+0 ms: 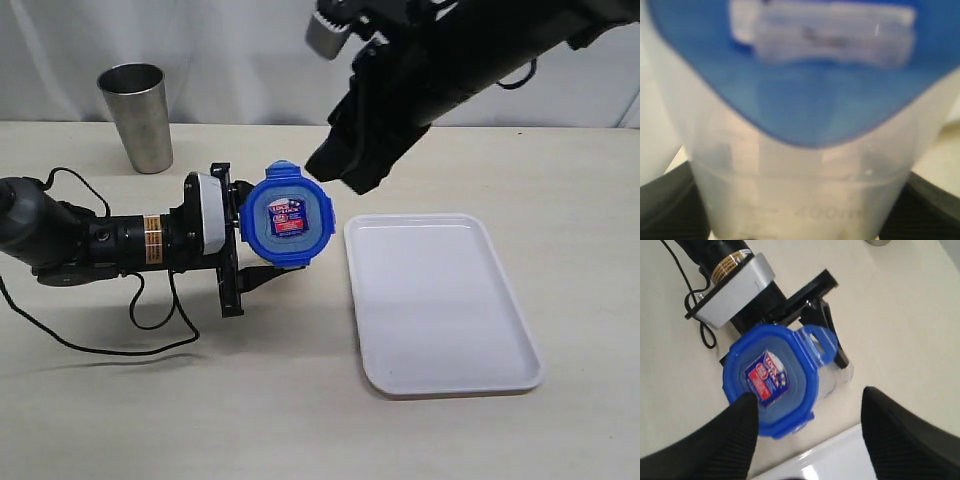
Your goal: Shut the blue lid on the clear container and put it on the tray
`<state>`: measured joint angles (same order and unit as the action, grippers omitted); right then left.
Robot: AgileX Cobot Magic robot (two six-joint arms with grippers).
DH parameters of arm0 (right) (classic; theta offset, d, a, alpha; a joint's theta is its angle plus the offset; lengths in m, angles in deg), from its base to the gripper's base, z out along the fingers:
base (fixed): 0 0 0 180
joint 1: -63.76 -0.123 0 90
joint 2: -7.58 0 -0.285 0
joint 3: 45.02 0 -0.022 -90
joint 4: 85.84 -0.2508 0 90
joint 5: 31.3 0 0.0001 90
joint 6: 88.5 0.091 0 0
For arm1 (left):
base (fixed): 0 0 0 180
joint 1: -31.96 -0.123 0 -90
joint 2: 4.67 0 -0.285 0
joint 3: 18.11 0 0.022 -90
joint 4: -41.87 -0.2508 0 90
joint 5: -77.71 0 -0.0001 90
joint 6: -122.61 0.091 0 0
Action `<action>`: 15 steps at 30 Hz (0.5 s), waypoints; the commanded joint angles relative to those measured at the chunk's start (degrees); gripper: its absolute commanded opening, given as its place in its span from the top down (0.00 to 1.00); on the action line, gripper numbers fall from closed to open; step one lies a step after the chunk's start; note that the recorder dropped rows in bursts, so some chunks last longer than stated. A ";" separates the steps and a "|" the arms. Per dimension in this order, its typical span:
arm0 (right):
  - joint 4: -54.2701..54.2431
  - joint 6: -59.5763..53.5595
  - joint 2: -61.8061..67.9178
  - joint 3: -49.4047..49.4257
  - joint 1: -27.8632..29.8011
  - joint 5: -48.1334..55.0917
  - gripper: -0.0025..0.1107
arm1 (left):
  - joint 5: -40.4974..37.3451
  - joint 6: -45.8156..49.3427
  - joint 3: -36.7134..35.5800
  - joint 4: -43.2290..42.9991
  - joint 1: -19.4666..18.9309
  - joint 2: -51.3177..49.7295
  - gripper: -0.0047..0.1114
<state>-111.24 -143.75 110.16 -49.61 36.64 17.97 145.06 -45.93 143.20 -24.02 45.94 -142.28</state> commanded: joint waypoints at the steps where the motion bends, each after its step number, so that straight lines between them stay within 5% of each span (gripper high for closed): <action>1: 13.47 2.76 1.20 -0.14 -7.93 -6.19 0.49 | 0.29 0.90 0.26 0.49 0.80 0.74 0.96; 5: 31.94 8.61 3.71 -0.14 -14.17 -7.28 0.53 | -0.87 0.90 0.26 0.60 1.31 0.74 0.96; 15: 40.02 4.93 8.34 -0.14 -14.37 -7.43 0.57 | -0.63 0.90 0.26 -0.64 1.41 0.74 0.96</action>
<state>-72.49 -136.46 118.09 -49.61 22.34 11.05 142.46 -45.13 143.20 -23.88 46.83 -142.28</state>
